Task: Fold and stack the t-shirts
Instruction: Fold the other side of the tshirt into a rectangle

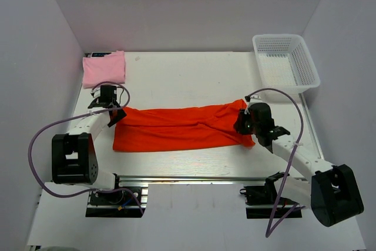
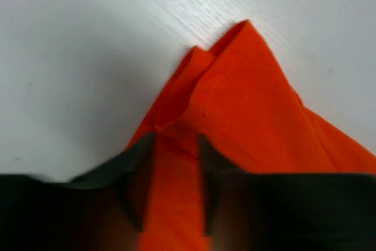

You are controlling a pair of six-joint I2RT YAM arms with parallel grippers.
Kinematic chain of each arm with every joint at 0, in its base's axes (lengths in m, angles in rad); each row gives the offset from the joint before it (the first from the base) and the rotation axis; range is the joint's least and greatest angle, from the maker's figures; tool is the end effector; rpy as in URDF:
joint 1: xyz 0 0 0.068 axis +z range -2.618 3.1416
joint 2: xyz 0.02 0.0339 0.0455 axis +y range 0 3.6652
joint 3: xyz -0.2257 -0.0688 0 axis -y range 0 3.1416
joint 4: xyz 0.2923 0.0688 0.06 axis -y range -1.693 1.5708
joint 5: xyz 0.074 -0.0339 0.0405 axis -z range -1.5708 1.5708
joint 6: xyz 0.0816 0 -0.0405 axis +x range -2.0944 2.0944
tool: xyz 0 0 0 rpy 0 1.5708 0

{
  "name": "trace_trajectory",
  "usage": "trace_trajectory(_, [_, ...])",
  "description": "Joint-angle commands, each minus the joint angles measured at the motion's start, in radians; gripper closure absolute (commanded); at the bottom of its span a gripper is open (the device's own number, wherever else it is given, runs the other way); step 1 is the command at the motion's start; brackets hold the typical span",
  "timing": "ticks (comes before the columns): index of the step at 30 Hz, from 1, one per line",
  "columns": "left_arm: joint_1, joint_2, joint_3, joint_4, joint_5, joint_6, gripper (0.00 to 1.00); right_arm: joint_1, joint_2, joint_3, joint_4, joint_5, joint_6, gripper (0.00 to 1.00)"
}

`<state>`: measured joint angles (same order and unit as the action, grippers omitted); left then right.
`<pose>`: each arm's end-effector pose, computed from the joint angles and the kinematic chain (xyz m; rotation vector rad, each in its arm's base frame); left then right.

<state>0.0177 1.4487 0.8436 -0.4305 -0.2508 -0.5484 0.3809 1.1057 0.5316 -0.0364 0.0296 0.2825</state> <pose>0.3447 0.0264 0.0889 -0.7997 2.4328 0.1273 0.3019 0.1183 0.1177 -0.0913 2.1999 0.3426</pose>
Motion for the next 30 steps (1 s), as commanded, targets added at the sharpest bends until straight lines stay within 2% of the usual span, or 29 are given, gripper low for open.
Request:
trace_trajectory(1, [0.007,-0.101,-0.021,-0.119,-0.109,-0.103,0.44,0.001,-0.044,-0.056,-0.066,-0.056,0.05,0.69])
trace_trajectory(2, [0.007,-0.12,-0.032,-0.135,-0.134,-0.117,0.26,0.0,-0.087,-0.061,-0.086,-0.047,0.06,0.67])
trace_trajectory(3, [0.007,-0.137,-0.032,-0.164,-0.163,-0.145,0.12,-0.002,-0.101,-0.065,-0.095,-0.036,0.063,0.59])
trace_trajectory(4, [0.007,-0.155,-0.023,-0.218,-0.212,-0.188,0.01,-0.002,-0.124,-0.064,-0.1,-0.034,0.058,0.54])
trace_trajectory(6, [0.007,-0.2,-0.023,-0.255,-0.24,-0.231,0.0,-0.002,-0.147,-0.058,-0.085,-0.034,0.044,0.42])
trace_trajectory(7, [0.007,-0.214,-0.023,-0.255,-0.228,-0.231,0.0,-0.004,-0.147,-0.039,-0.073,-0.04,0.041,0.32])
trace_trajectory(8, [0.007,-0.223,-0.012,-0.246,-0.216,-0.231,0.0,-0.002,-0.141,-0.03,-0.038,-0.051,0.038,0.29])
trace_trajectory(9, [0.007,-0.234,-0.012,-0.246,-0.197,-0.231,0.0,-0.002,-0.118,-0.01,-0.027,-0.106,0.035,0.25])
trace_trajectory(10, [0.007,-0.234,-0.003,-0.232,-0.159,-0.22,0.0,0.001,-0.103,0.01,0.001,-0.134,0.032,0.13])
trace_trajectory(11, [0.007,-0.234,0.014,-0.217,-0.139,-0.194,0.0,-0.002,-0.087,0.018,0.021,-0.175,0.027,0.1])
trace_trajectory(13, [0.007,-0.212,0.026,-0.159,-0.052,-0.115,0.0,0.001,-0.024,0.047,0.071,-0.24,0.014,0.1])
trace_trajectory(17, [-0.013,-0.162,0.035,0.003,0.148,0.043,0.0,0.003,0.1,0.096,0.165,-0.252,-0.002,0.1])
trace_trajectory(18, [-0.013,-0.162,0.035,0.034,0.241,0.057,0.0,-0.002,0.139,0.102,0.179,-0.258,-0.003,0.1])
trace_trajectory(21, [-0.013,-0.122,-0.008,0.154,0.382,0.082,0.0,0.007,0.221,0.137,0.21,-0.315,-0.008,0.1])
trace_trajectory(24, [-0.013,-0.076,-0.026,0.196,0.419,0.082,0.0,0.015,0.345,0.18,0.21,-0.358,-0.011,0.1])
trace_trajectory(26, [-0.013,-0.05,-0.026,0.184,0.42,0.082,0.0,0.021,0.37,0.189,0.225,-0.381,-0.008,0.1])
trace_trajectory(30, [-0.013,-0.007,-0.044,0.153,0.36,0.091,0.0,0.039,0.422,0.196,0.242,-0.418,-0.012,0.1])
